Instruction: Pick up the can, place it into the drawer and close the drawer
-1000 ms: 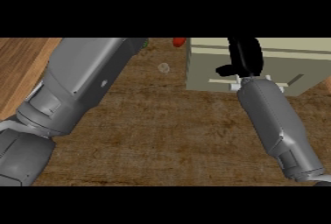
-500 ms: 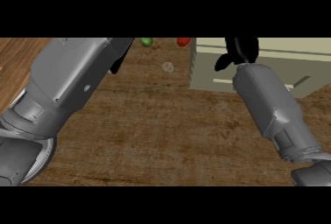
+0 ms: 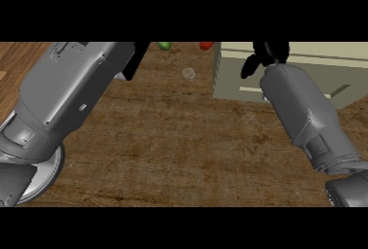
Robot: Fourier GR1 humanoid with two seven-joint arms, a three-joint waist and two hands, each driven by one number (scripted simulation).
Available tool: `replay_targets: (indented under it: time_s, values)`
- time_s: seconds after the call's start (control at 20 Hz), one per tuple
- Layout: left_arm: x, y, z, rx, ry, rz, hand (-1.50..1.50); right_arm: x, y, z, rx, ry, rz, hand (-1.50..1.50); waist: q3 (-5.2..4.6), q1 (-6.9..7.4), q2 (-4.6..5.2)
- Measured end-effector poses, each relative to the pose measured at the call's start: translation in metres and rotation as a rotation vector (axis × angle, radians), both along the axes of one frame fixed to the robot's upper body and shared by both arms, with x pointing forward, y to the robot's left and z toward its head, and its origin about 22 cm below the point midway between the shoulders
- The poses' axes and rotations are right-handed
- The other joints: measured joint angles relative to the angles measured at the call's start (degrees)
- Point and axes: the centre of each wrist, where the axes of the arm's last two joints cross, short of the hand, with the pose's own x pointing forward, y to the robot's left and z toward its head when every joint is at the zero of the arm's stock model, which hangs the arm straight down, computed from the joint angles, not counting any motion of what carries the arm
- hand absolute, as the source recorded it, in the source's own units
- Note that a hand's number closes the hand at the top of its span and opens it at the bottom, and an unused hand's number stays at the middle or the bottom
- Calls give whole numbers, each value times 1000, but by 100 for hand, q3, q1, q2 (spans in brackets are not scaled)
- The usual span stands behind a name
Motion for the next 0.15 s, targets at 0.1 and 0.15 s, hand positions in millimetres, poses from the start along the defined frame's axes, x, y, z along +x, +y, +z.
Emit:
replay_targets:
  time_s: [0.1,0.15]
  values:
    - [-1,5,1,2,-1,2,-150,1,-1,1,20,-4,17,-150,3,-3,12]
    - [-2,8,0,3,-2,-1,-150,1,-1,1,25,-7,26,-150,3,-9,15]
